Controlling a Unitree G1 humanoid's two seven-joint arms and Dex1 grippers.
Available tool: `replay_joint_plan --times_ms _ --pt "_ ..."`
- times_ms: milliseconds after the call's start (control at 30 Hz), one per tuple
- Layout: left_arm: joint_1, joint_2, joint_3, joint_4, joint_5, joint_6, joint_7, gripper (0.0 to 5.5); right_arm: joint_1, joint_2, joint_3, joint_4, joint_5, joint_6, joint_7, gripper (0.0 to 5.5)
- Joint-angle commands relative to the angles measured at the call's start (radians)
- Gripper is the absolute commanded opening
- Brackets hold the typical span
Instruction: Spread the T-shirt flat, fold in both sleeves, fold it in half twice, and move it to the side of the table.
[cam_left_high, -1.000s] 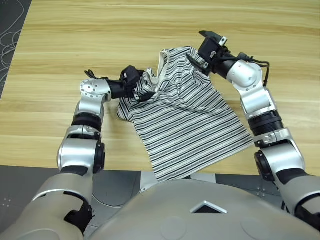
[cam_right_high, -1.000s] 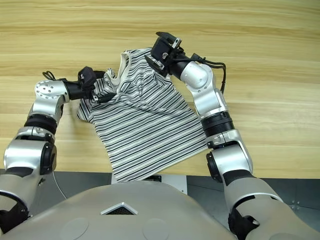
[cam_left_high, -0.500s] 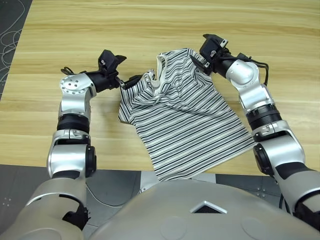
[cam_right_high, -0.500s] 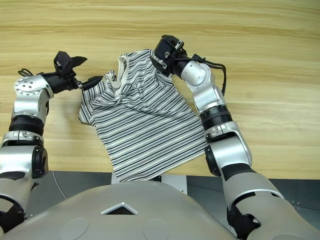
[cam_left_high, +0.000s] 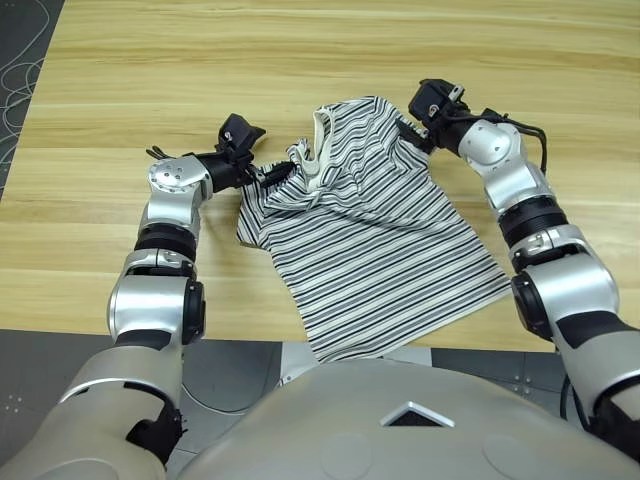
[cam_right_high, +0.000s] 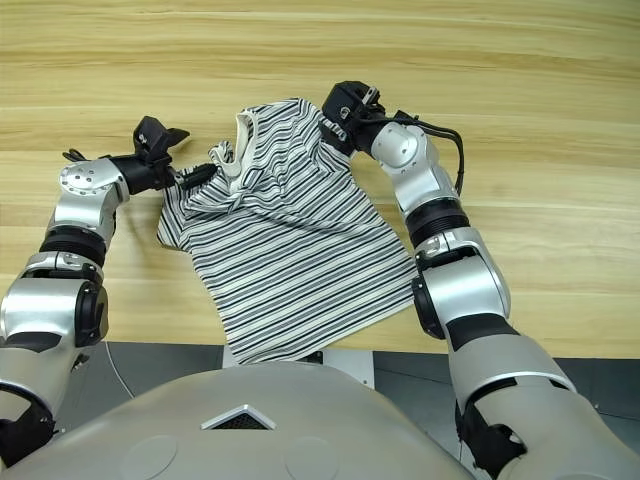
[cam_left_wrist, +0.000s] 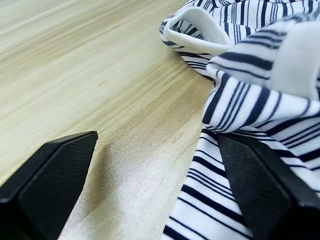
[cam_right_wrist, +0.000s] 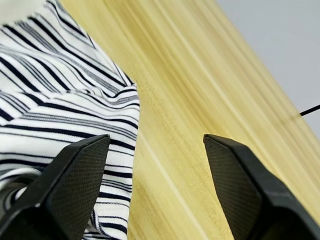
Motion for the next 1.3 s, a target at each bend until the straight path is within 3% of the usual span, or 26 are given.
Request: replay_joint_plan --times_ms 33,567,867,1300 --pt "0.010 -0.001 -0.022 0.021 0.034 0.003 0.025 4.41 -0.053 -0.039 0.025 0.097 -0.045 -0.014 0.000 3.46" --pt "0.054 0.059 0.014 -0.001 0.013 0.029 0.029 4.41 -0.025 -0.174 0.049 0.213 -0.093 -0.070 0.011 3.46" --pt "0.027 0.058 0.016 0.051 0.021 0.035 0.062 4.41 0.068 -0.274 0.012 0.126 -0.060 -0.088 0.045 3.46" --pt "-0.031 0.065 0.059 0.103 0.012 0.005 0.165 4.41 0.259 -0.316 -0.050 -0.116 0.010 -0.034 0.077 3.46"
